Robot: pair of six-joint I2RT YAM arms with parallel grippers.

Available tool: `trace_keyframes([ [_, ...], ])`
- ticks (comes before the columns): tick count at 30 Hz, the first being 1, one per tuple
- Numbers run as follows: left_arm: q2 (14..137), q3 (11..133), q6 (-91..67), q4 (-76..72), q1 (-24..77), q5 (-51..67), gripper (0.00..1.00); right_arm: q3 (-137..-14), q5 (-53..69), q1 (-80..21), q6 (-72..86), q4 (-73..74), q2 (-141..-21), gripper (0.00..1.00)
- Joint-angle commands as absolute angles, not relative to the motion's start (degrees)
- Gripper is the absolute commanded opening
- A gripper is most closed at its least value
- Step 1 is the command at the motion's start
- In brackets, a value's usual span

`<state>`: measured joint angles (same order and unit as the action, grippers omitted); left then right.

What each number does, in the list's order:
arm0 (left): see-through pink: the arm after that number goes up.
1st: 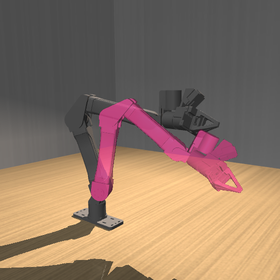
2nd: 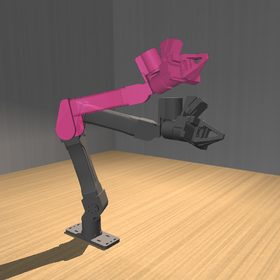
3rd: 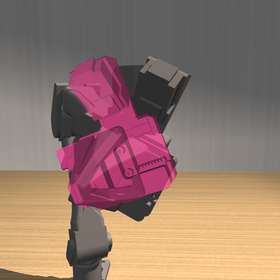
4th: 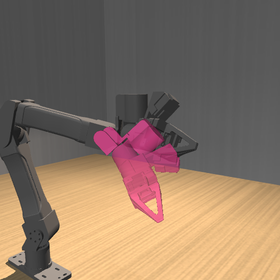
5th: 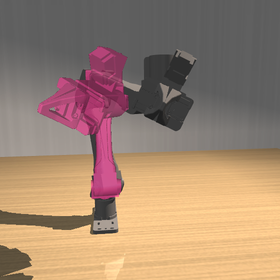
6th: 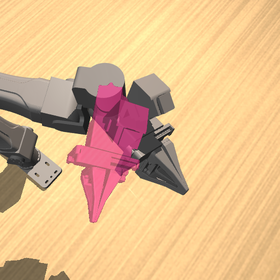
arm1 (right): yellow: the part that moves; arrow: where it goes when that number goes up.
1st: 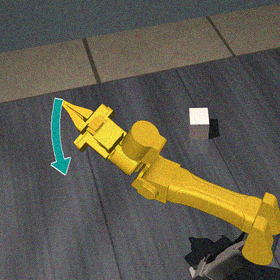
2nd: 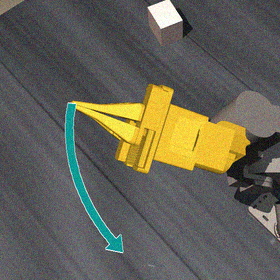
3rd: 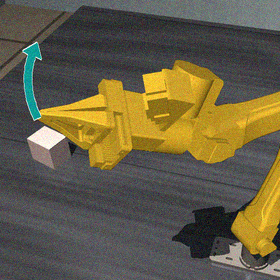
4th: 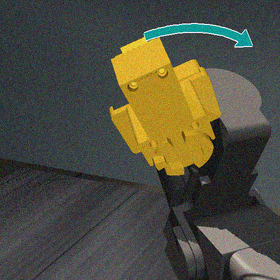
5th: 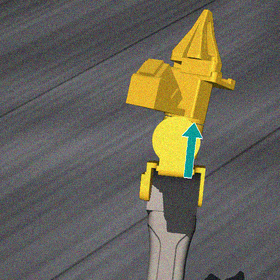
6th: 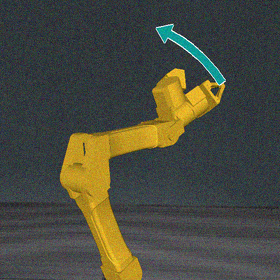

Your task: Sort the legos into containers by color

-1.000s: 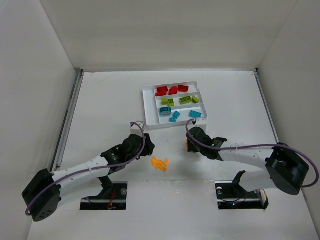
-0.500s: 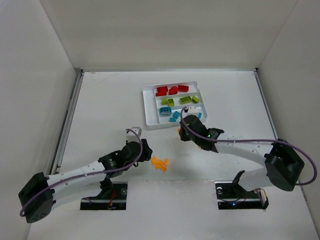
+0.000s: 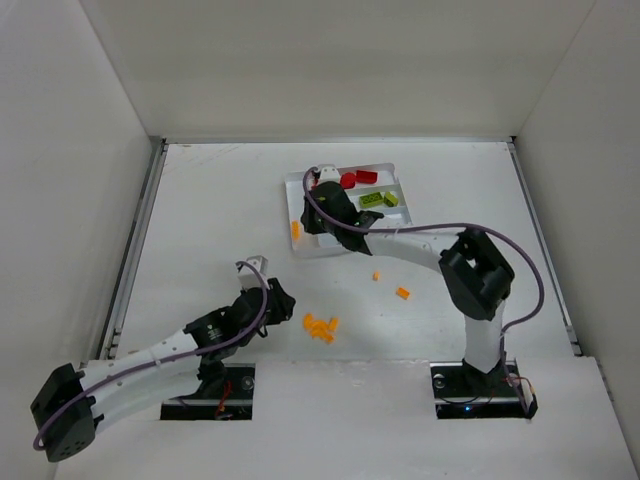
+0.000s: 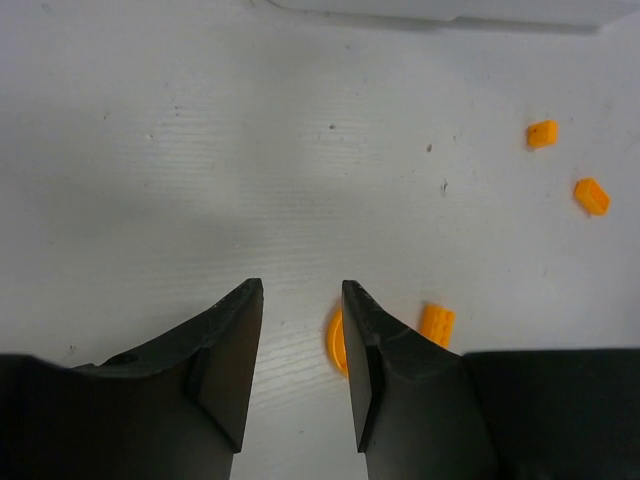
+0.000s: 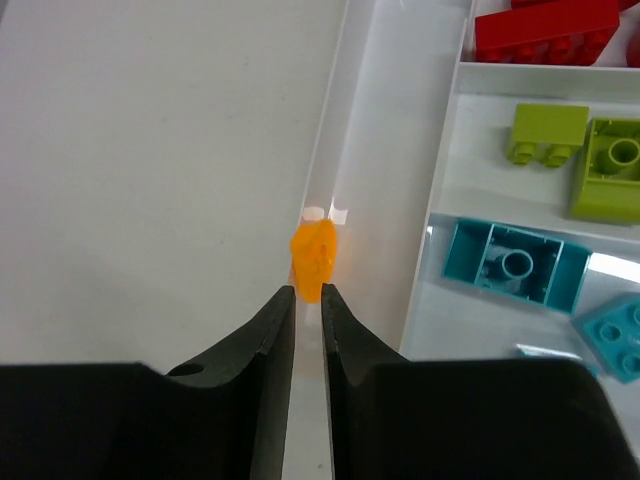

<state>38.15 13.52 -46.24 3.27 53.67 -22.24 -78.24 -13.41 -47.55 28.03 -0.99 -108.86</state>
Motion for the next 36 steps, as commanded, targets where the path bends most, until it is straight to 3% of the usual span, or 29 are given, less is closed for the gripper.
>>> trace_keyframes([
  [1, 40.0, 13.3, -47.8, 4.1, 55.2, -21.5, 0.36, -84.4, -12.8, -46.6, 27.2, -2.3, -111.8, 0.23],
  [8, 45.8, 14.8, -47.6, 3.8, 58.7, -21.4, 0.40, -81.5, -15.8, -46.4, 27.1, -2.2, -108.5, 0.27],
  [16, 56.9, 18.5, -45.0, 0.4, 64.1, -21.6, 0.40, -53.8, -19.8, -46.5, 29.4, -7.0, -87.5, 0.30],
  [22, 59.9, 20.1, -44.6, -1.6, 66.3, -22.5, 0.39, -40.8, -20.5, -49.0, 31.4, -6.2, -75.9, 0.33],
  [36, 68.0, 22.7, -43.0, -3.5, 66.2, -23.9, 0.31, -32.3, -21.3, -53.7, 36.3, -5.7, -66.6, 0.38],
])
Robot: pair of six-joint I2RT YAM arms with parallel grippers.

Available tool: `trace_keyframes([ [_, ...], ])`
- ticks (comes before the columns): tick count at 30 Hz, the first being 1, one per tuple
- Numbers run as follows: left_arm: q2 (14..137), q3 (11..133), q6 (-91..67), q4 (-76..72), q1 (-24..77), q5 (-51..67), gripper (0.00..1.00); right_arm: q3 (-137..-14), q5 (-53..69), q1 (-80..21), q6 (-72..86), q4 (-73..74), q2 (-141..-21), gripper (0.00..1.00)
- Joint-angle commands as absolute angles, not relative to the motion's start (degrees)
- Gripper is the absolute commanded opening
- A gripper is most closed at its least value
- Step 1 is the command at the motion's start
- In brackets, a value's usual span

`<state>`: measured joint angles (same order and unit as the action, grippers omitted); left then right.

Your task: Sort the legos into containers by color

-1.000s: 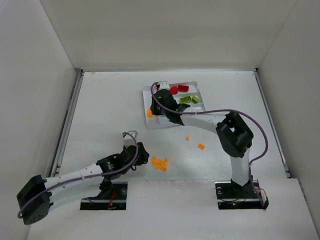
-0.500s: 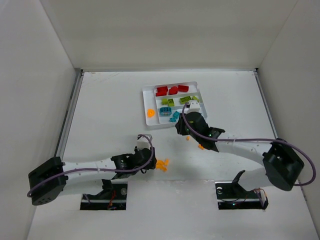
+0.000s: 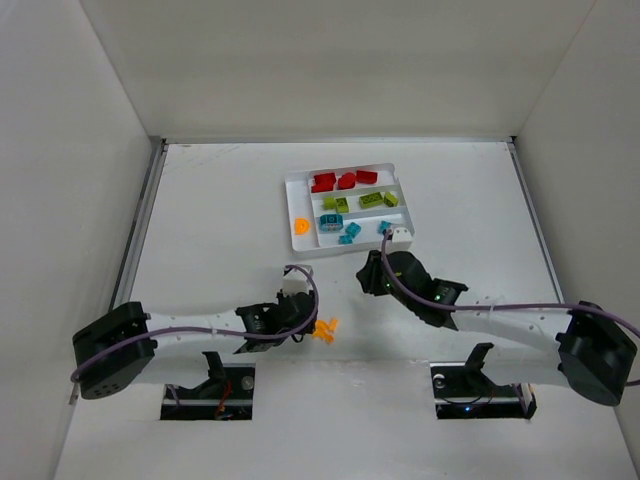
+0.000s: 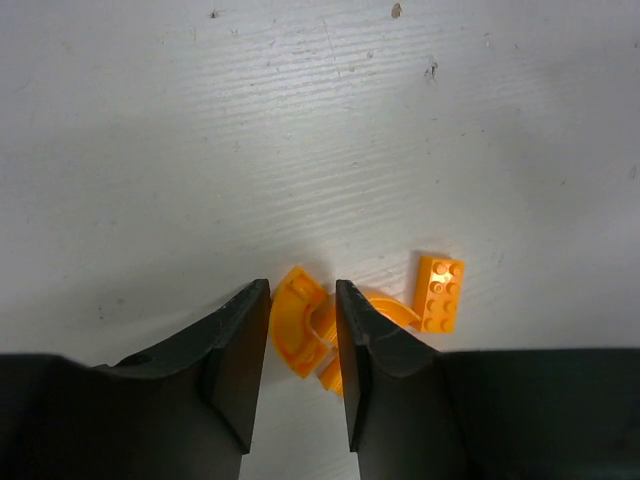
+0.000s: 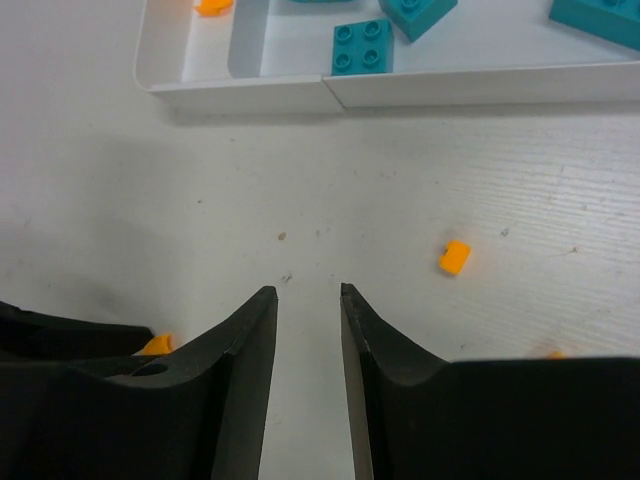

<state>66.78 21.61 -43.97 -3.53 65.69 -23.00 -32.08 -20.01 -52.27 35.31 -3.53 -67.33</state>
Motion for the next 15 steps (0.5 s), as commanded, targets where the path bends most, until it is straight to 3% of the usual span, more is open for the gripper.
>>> trace_keyframes([
  [1, 68.2, 22.7, -43.1, -3.2, 66.2, -24.2, 0.28, -32.4, -21.3, -53.9, 36.2, -5.7, -66.8, 0.38],
  [5, 67.7, 22.2, -43.3, -2.2, 66.3, -25.2, 0.23, -32.3, -21.4, -54.1, 36.2, -5.7, -66.3, 0.41],
  [10, 68.4, 22.8, -42.8, 0.3, 66.7, -26.0, 0.23, -31.1, -22.1, -54.0, 36.2, -5.1, -64.3, 0.54],
  [15, 70.9, 24.4, -42.7, 3.2, 67.0, -28.2, 0.20, -29.3, -26.1, -51.6, 38.4, -0.9, -64.2, 0.54],
])
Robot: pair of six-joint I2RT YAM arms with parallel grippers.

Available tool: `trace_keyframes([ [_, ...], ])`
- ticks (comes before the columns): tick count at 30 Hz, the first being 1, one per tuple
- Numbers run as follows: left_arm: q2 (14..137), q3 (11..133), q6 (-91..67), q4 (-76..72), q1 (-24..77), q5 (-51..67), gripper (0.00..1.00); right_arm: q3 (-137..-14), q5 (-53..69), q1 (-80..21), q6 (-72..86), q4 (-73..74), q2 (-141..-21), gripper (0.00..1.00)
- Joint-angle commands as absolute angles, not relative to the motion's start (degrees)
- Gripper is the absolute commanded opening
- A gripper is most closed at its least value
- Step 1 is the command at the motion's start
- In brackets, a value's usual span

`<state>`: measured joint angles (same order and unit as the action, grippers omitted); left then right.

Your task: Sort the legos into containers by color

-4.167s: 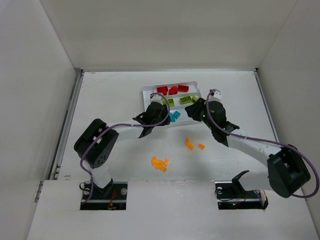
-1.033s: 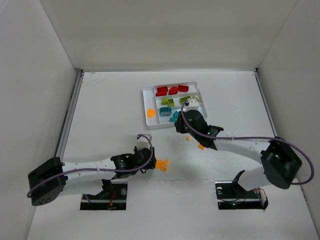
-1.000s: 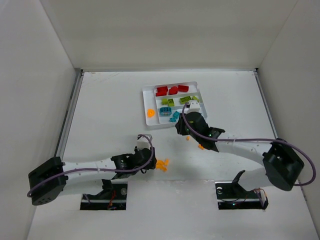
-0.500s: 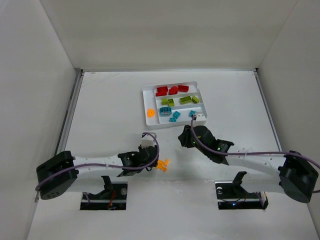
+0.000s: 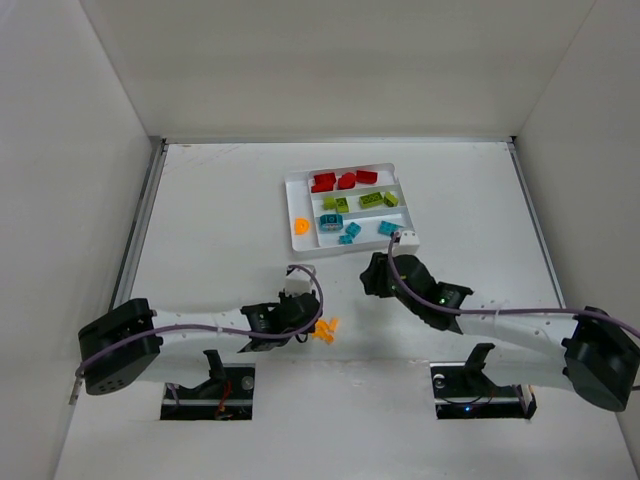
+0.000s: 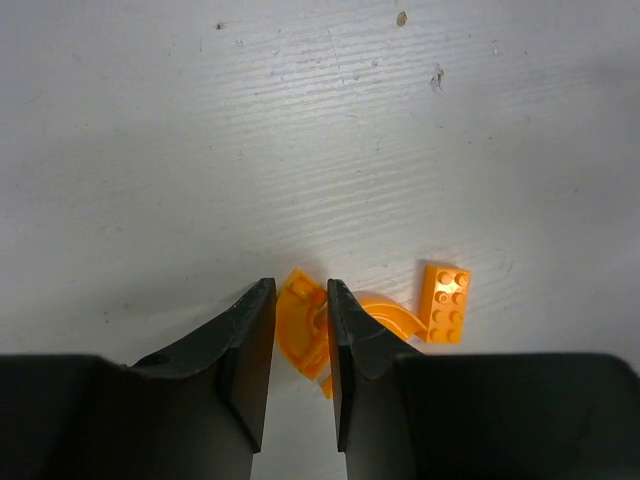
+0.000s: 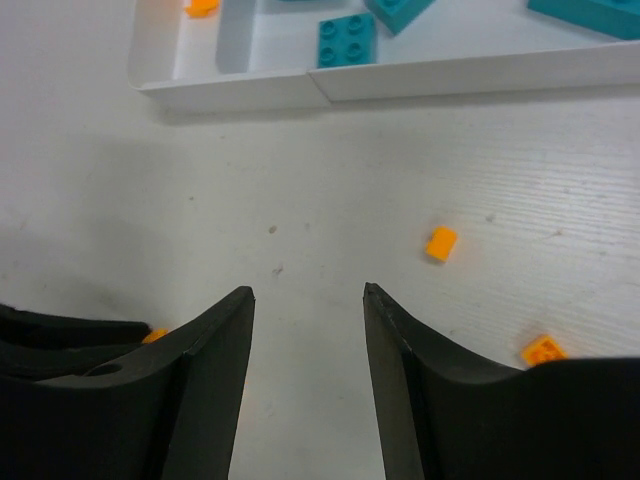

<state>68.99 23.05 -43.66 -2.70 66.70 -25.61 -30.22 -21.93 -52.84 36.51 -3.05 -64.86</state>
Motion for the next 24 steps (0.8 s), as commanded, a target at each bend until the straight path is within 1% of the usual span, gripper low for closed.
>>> trace_keyframes([
  [1, 71.3, 24.7, -42.8, 3.8, 67.0, -28.9, 0.19, -29.1, -27.6, -51.2, 39.2, 0.7, -64.2, 0.54],
  [4, 71.5, 25.2, -42.7, 4.1, 66.8, -30.4, 0.15, -28.5, -31.8, -50.6, 41.5, 4.5, -63.9, 0.55],
  [7, 70.9, 25.8, -42.1, 4.0, 66.0, -30.6, 0.13, -27.5, -33.8, -49.7, 43.9, 6.8, -63.3, 0.65],
  [13, 69.5, 26.4, -40.3, 3.3, 64.5, -30.8, 0.12, -25.0, -32.4, -46.1, 47.1, 7.7, -61.1, 0.72],
  [16, 68.6, 27.0, -39.2, 2.0, 63.2, -30.2, 0.12, -25.0, -28.9, -42.1, 46.5, 5.8, -61.7, 0.72],
  [18, 67.9, 27.3, -38.1, 1.1, 62.1, -29.5, 0.12, -25.4, -26.1, -40.3, 46.3, 5.1, -62.6, 0.69],
  [21, 66.5, 27.7, -37.2, 0.0, 60.6, -28.5, 0.12, -25.6, -21.5, -39.2, 47.1, 4.6, -63.5, 0.66],
  [24, 65.0, 27.9, -36.3, -1.3, 58.8, -27.8, 0.12, -25.3, -20.3, -39.0, 48.7, 5.0, -63.7, 0.66],
])
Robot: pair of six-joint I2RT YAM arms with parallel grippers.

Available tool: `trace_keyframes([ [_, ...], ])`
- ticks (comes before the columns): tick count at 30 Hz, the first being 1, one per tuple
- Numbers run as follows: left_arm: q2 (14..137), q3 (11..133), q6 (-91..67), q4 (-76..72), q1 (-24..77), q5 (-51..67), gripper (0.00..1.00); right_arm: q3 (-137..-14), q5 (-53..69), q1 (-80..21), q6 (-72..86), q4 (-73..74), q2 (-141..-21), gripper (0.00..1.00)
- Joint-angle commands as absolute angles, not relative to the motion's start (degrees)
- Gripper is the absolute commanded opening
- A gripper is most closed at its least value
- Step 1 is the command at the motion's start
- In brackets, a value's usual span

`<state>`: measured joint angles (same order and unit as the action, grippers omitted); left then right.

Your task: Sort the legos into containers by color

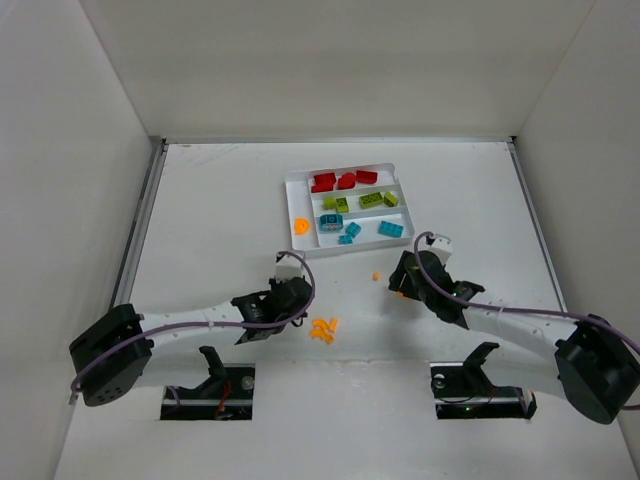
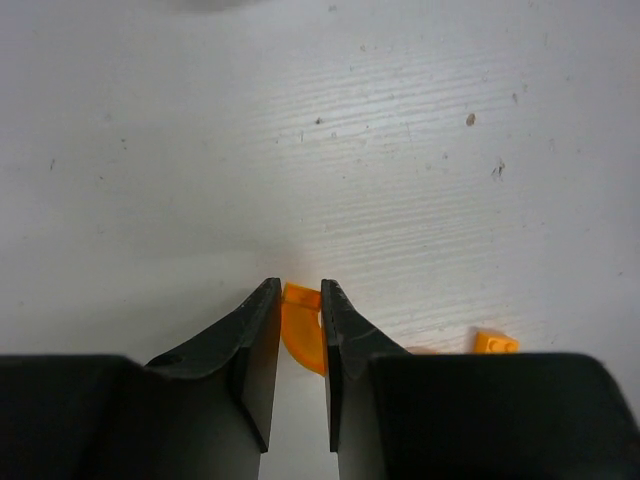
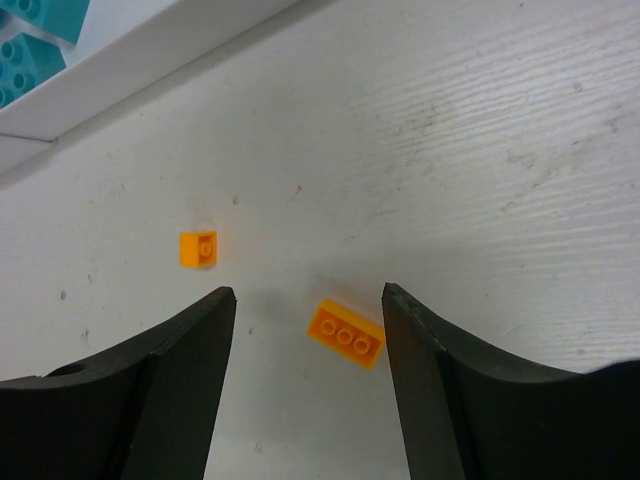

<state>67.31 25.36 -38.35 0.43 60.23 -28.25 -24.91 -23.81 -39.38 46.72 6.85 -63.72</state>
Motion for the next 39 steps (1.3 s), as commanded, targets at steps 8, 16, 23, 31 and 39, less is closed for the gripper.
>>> trace_keyframes([
  [8, 63.3, 31.9, -32.2, -5.9, 53.4, -23.3, 0.12, -26.3, -17.9, -39.2, 51.4, 5.4, -67.2, 0.67],
  [16, 64.9, 35.0, -30.8, -10.6, 48.8, -19.6, 0.12, -27.6, -16.3, -43.7, 54.4, 3.5, -70.7, 0.64],
  [23, 69.2, 38.0, -31.1, -13.5, 44.3, -17.7, 0.12, -30.3, -24.8, -48.5, 53.9, 10.2, -72.1, 0.58],
  [31, 76.5, 43.0, -29.7, -16.3, 40.1, -18.5, 0.12, -34.1, -30.0, -52.2, 53.2, 14.2, -78.0, 0.35],
  [39, 84.8, 48.9, -26.2, -17.8, 36.2, -21.4, 0.12, -35.6, -33.6, -54.1, 52.6, 14.9, -78.8, 0.22],
])
